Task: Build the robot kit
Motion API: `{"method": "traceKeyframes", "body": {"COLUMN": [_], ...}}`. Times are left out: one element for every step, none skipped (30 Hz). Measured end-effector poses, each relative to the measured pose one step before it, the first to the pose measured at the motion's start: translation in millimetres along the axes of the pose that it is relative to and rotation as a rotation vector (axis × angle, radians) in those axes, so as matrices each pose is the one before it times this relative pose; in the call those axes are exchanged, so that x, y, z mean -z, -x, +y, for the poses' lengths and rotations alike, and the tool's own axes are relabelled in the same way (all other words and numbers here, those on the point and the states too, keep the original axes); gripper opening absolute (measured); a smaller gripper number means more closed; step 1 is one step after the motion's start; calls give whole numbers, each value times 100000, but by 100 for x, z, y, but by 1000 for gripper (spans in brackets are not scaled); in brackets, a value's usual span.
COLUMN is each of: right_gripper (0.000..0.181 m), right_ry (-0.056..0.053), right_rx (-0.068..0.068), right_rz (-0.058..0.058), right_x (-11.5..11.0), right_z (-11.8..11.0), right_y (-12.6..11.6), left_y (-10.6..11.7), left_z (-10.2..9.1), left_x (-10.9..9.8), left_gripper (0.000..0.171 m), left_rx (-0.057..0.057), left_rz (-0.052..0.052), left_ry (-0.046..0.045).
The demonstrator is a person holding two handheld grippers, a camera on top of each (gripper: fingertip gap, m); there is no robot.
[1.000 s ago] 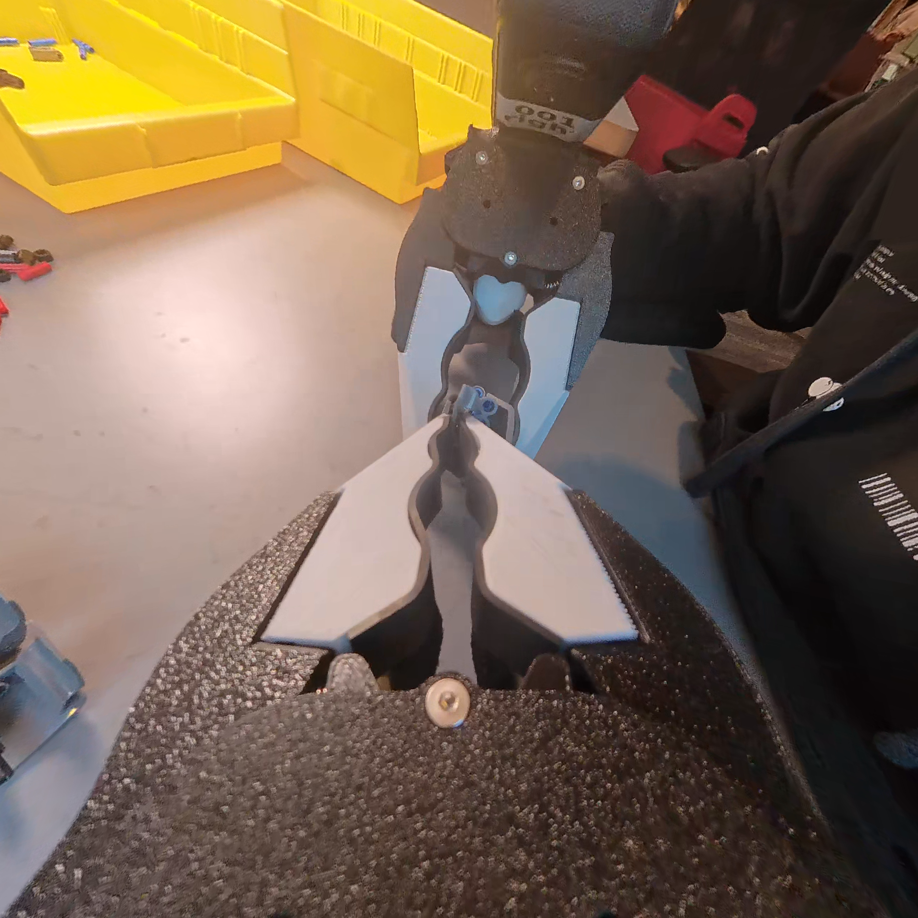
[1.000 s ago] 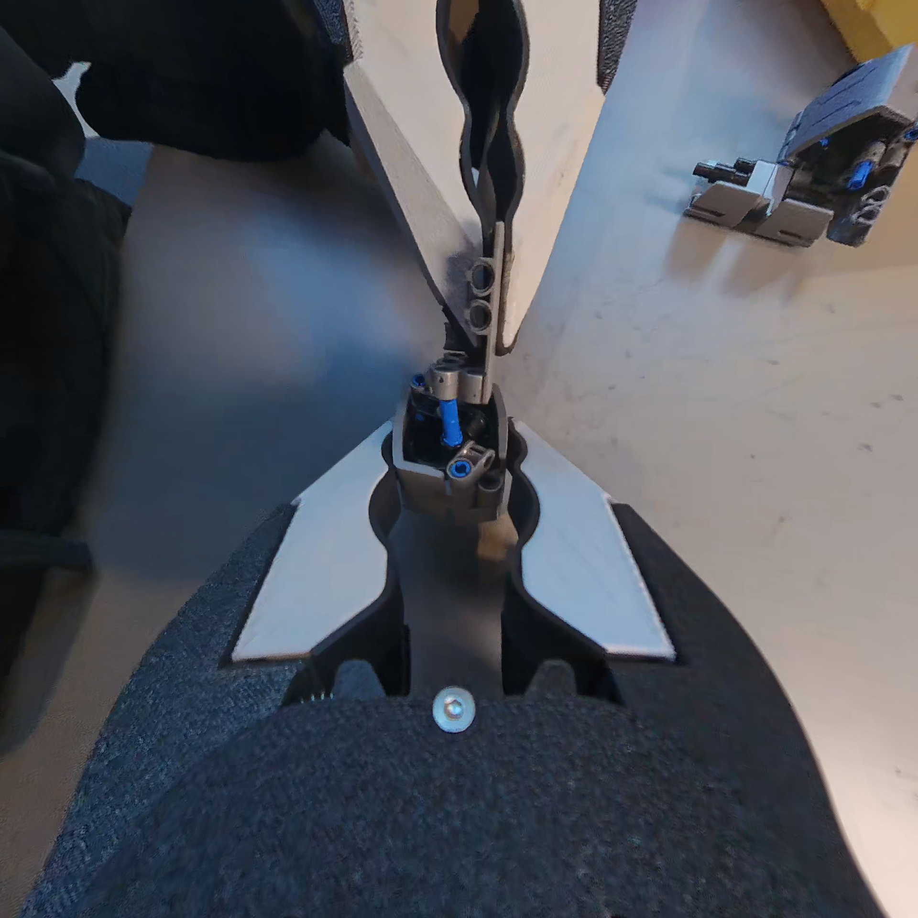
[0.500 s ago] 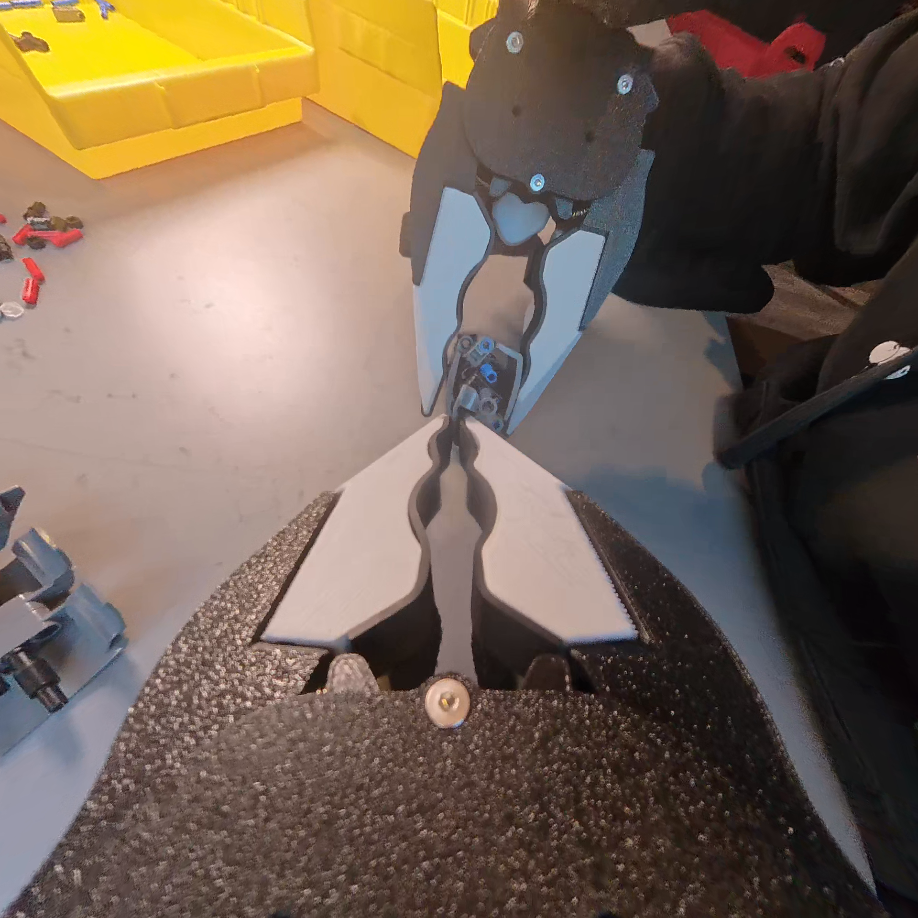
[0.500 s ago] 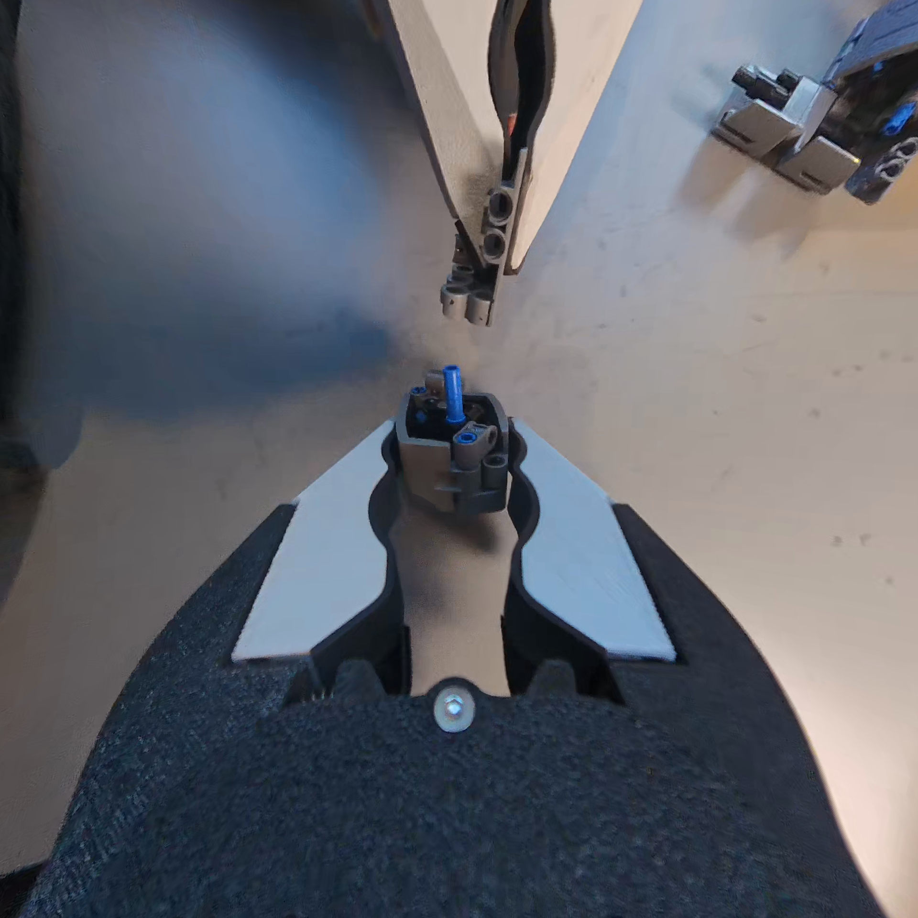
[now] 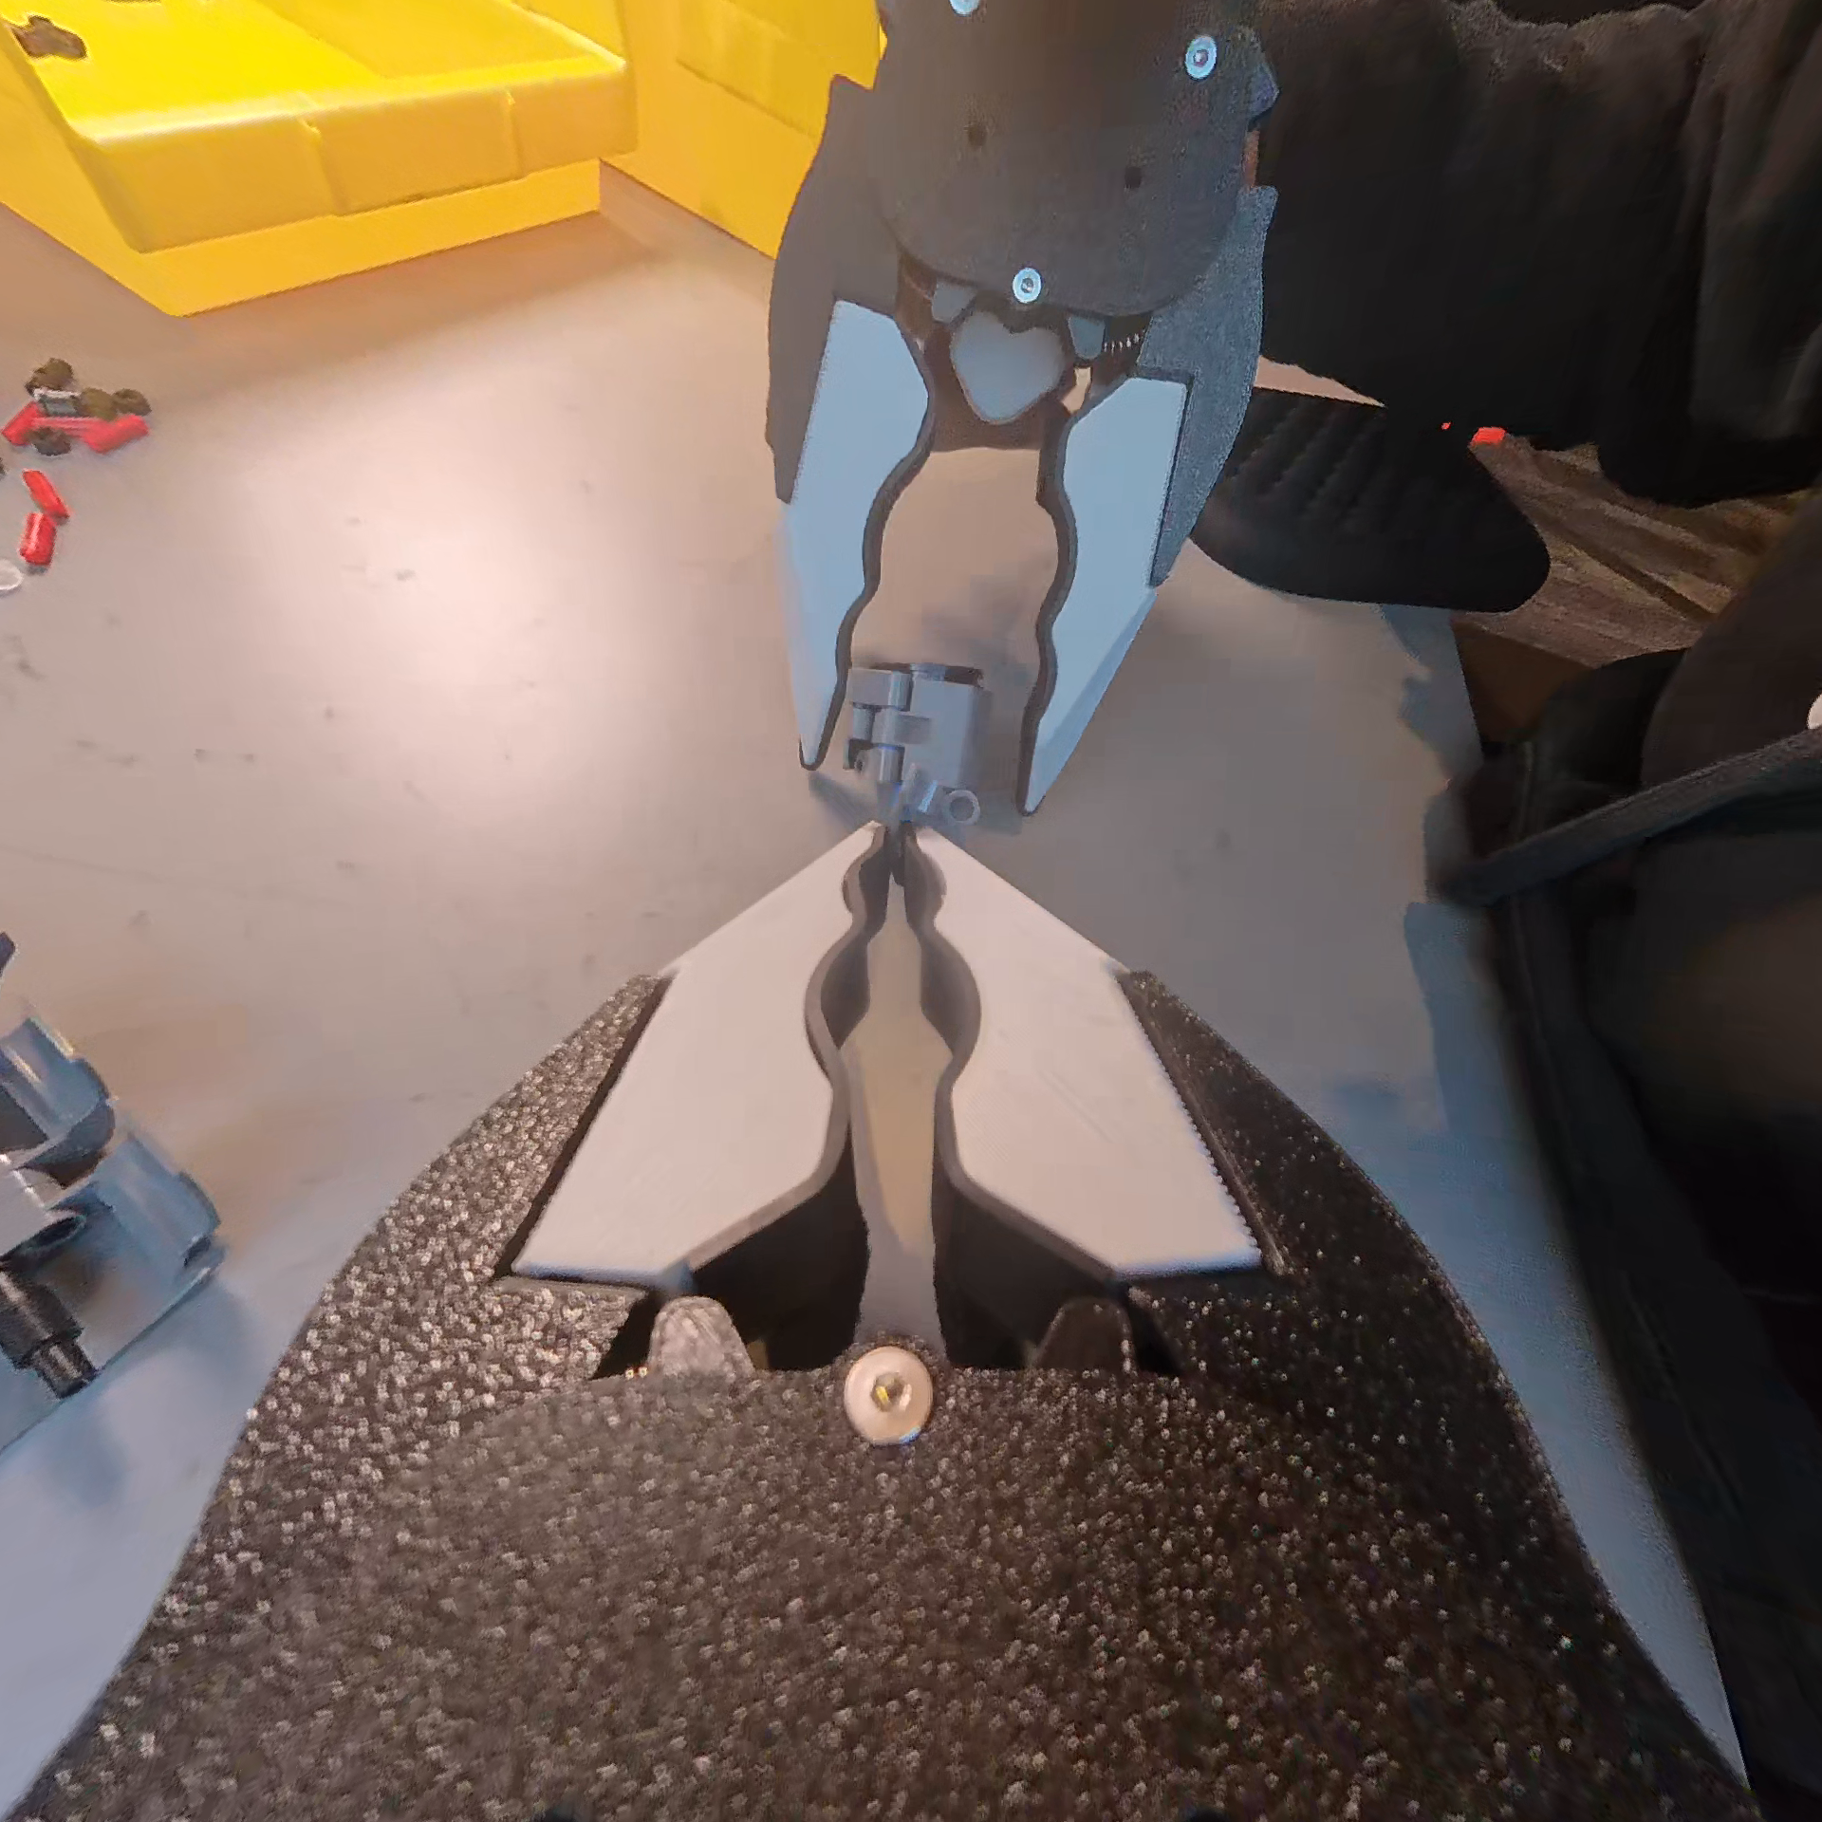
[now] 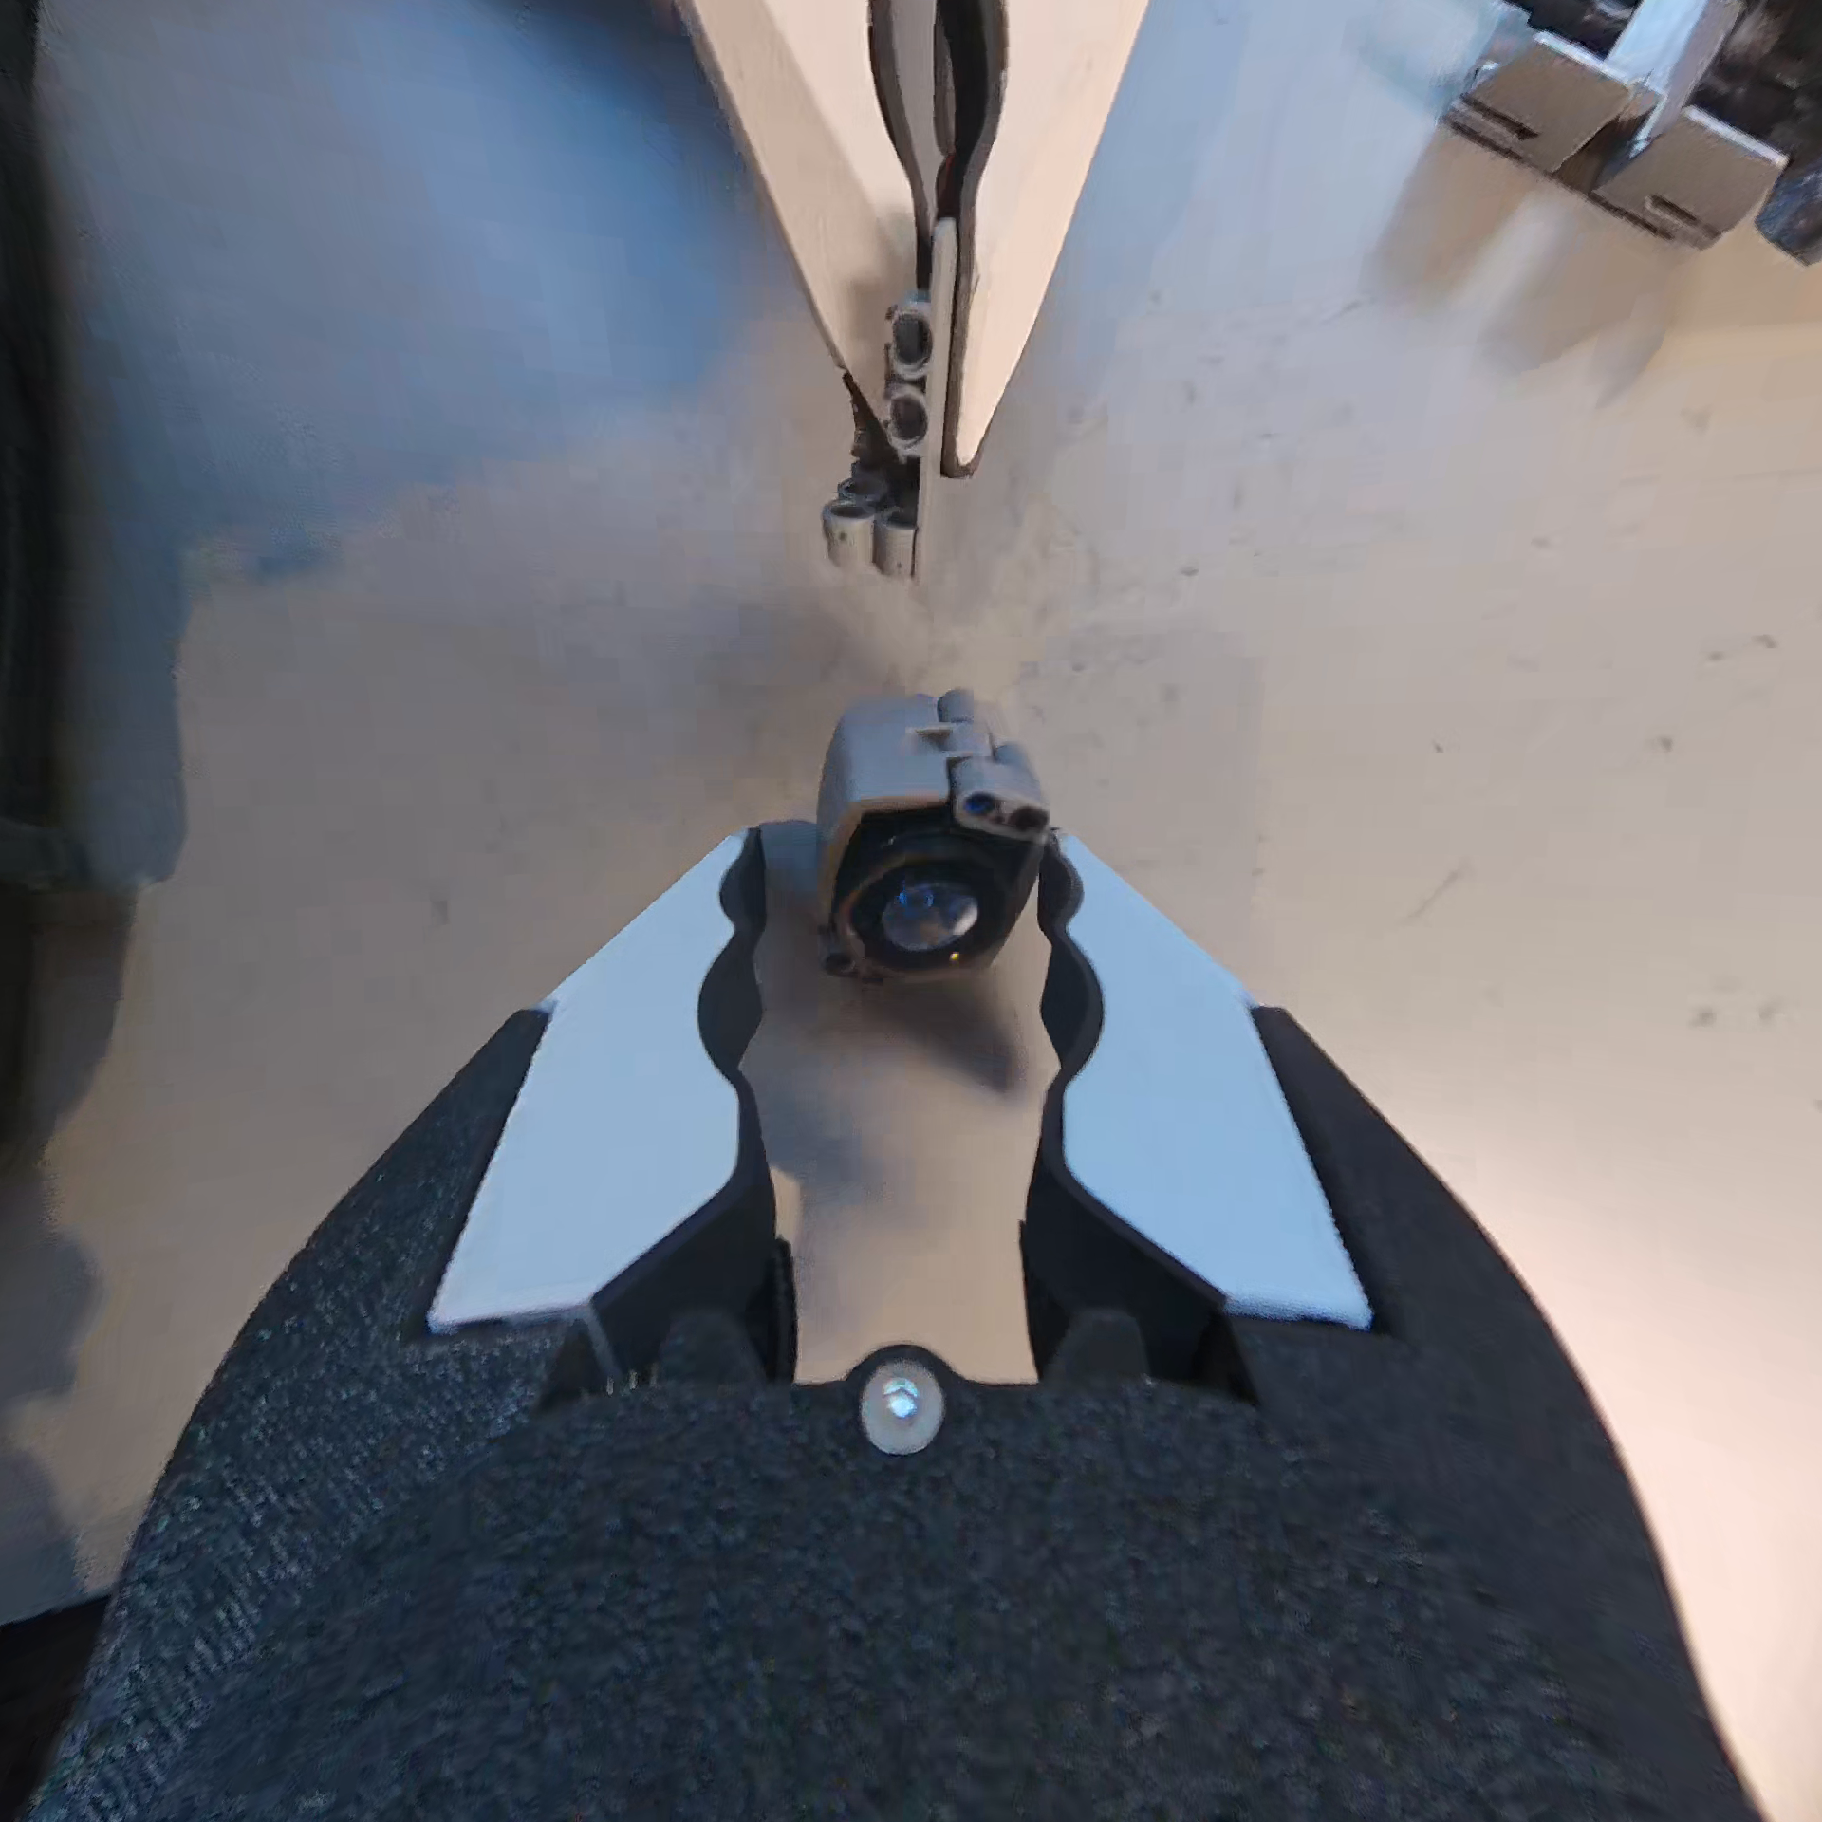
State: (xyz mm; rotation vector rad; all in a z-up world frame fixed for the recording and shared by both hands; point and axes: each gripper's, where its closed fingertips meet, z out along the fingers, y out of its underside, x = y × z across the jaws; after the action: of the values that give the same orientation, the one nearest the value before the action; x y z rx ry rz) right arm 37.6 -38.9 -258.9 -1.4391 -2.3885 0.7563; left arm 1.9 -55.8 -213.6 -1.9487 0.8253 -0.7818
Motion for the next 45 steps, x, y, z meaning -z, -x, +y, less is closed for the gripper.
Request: {"method": "traceKeyframes", "body": {"right_gripper": [56, 57, 58, 58, 61, 61, 61, 62, 61, 60, 59, 57, 55, 54, 52, 49, 43, 42, 44, 49, 54, 54, 52, 51, 50, 48, 46, 44, 43, 43, 43, 43, 48, 49, 48, 45, 43, 42, 39, 38, 38, 38, 38, 38, 38], "right_ry": [-4111, -5376, -5004, -4175, -4098, -4348, -3084, -828, 743, 505, 1522, 2355, 2572, 1800, 1666, 1708, 821, 1293, 2472, 2495, 1175, -47, -364, -733, -583, 138, 774, 1086, 1723, 2575, 2906, 3416, 3318, 2093, 1565, 935, 1944, 1368, 1111, 953, -41, -1058, -163, 772, 816], "right_rx": [-2286, -2481, -4159, -5324, -4761, -3844, -3664, -3599, -2348, -1479, -2074, -1394, -1399, -1465, -1668, -1525, -53, 1557, 1906, 1962, 716, -596, -1845, -2534, -3301, -4232, -4635, -4218, -3354, -1948, -523, 650, 1996, 1418, 2536, 4503, 5200, 6121, 6345, 6002, 4162, 3141, 3039, 2779, 2412], "right_rz": [792, 1425, 586, -158, -156, 822, 576, 690, 750, -23, 34, -1247, -977, -884, -1480, -1597, -453, -26, 1096, 994, -412, -2079, -2666, -2341, -2996, -3779, -4143, -2788, -739, -850, -990, 675, 1403, -936, 521, 4092, 4543, 4791, 5157, 2784, 1021, 2428, 2587, 2262, 1934], "right_x": [106, 175, 182, 101, 45, 2, -125, -296, -324, -167, -94, -52, -36, -16, 3, 53, 145, 189, 162, 131, 151, 213, 294, 362, 411, 378, 274, 180, 79, -86, -255, -437, -524, -475, -422, -227, -106, -135, -142, -225, -225, -154, -64, -19, -34], "right_z": [-39, -250, -247, -216, -287, -425, -387, -231, -129, -236, -104, 79, 106, -8, -26, 0, -106, 21, 221, 280, 94, -74, -167, -285, -321, -265, -201, -150, -38, 107, 209, 350, 376, 210, 163, 53, 165, 129, 114, 132, -44, -235, -107, 18, 71], "right_y": [19, -82, -1, -4, -33, -164, -170, -254, -313, -208, -295, -107, -137, -120, -13, 30, -40, 46, -60, -38, 99, 203, 136, -64, -103, -111, -152, -369, -607, -416, -83, -59, 36, 506, 370, -79, -130, -63, -44, 338, 547, 230, 101, 49, 29], "left_y": [53, 57, 117, 91, 65, 80, 99, 121, 144, 142, 172, 185, 173, 142, 81, 44, 51, 57, 52, 69, 52, 41, 26, 15, -14, -9, 10, 3, 18, 12, 33, 73, 70, 66, 47, 23, -14, -52, -61, -75, -83, -63, -38, -23, 10], "left_z": [-24, -9, 14, 31, 48, 2, -21, 9, 19, -1, -47, -11, 18, -15, -34, -36, 7, 26, 32, 3, -10, -28, -36, -21, -1, 16, 17, 18, -5, -19, -10, -9, -19, -26, -26, -38, -30, -25, -6, 15, 29, 24, 33, 26, 31], "left_x": [31, 13, 6, -10, -6, 9, 32, 51, 63, 86, 106, 128, 110, 97, 78, 61, 46, 55, 64, 72, 72, 61, 44, 30, 18, 12, 4, 16, 35, 38, 44, 44, 67, 56, 65, 55, 42, 11, 4, -24, -20, -23, -23, -16, -15], "left_gripper": [1, 1, 1, 1, 1, 1, 1, 1, 1, 1, 1, 1, 1, 1, 1, 1, 1, 1, 1, 1, 1, 1, 1, 1, 1, 1, 1, 1, 1, 1, 1, 1, 1, 1, 1, 1, 1, 1, 1, 1, 1, 1, 1, 1, 1], "left_rx": [123, 338, 448, 516, 573, 547, 285, 308, 614, 843, 641, 289, 88, 43, 115, 173, 101, -6, 65, 191, 295, 310, 274, 269, 309, 302, 120, -81, -126, -55, 12, 41, 134, 267, 296, 250, 183, 85, -74, -95, -115, -205, -191, -48, 90], "left_rz": [-89, -28, -275, -132, 139, -76, -293, -358, -263, -148, -480, -651, -683, -551, -143, 59, -48, -184, -142, -101, 16, 141, 172, 177, 294, 235, -13, -150, -184, -183, -206, -287, -197, -60, 53, 134, 242, 340, 304, 306, 277, 181, 114, 74, 48], "left_ry": [-154, -81, -81, 45, 120, 21, -157, -39, 33, -181, -456, -298, -18, -97, -185, -137, -17, 71, 97, -29, -133, -228, -250, -176, -71, 5, 77, 137, 67, -76, -67, -82, -128, -184, -229, -227, -164, -65, -35, 131, 214, 176, 206, 160, 101]}}
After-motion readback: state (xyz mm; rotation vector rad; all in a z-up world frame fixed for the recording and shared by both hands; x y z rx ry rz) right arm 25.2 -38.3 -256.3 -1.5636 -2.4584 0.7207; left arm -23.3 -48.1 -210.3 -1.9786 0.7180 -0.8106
